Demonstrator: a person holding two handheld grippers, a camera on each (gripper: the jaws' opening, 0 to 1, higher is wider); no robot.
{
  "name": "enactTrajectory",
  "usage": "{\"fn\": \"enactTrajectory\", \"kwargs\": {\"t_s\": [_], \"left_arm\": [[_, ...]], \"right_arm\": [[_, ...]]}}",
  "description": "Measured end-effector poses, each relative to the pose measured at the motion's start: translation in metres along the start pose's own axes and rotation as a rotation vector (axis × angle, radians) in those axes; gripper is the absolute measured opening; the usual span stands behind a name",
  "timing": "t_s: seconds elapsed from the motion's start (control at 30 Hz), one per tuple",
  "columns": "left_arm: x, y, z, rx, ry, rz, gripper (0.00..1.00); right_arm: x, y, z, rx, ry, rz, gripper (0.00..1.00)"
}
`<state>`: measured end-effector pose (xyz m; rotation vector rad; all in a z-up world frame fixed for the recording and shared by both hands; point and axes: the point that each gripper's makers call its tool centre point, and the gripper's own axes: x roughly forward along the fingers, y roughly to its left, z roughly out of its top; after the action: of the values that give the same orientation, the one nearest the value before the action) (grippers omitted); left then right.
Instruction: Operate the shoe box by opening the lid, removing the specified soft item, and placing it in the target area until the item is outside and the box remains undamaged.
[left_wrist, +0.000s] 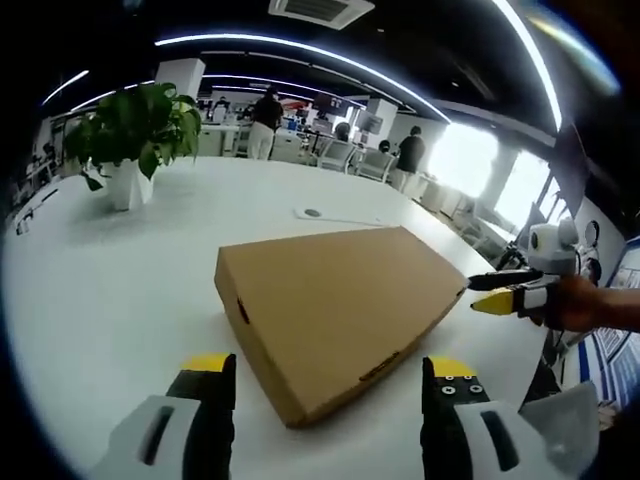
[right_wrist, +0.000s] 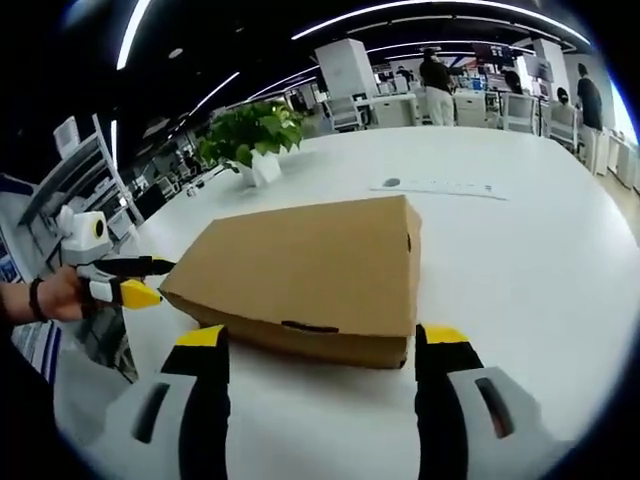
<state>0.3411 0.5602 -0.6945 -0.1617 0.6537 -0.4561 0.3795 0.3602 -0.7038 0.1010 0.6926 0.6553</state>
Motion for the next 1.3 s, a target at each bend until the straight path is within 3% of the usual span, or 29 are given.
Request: {"fn": "enactTrajectory", "kwargs": {"t_s": [0.17, 0.63, 1.3], "left_arm": [[0.007, -0.001, -0.002, 0.027, 0.016, -0.009, 0.77], [0.021, 0.011, -0.01, 0.039, 0.046, 0.015, 0.66], [0.011, 0.007, -0.011, 0.053, 0.045, 0.015, 0.63]], "right_arm": [[0.007, -0.002, -0.004, -0.038, 0.02, 0.0, 0.73], [0.013, -0.013, -0.003, -0.057, 0.027, -0.015, 0.65], [0.017, -0.004, -0.005, -0.08, 0.042, -0.046, 0.65]]}}
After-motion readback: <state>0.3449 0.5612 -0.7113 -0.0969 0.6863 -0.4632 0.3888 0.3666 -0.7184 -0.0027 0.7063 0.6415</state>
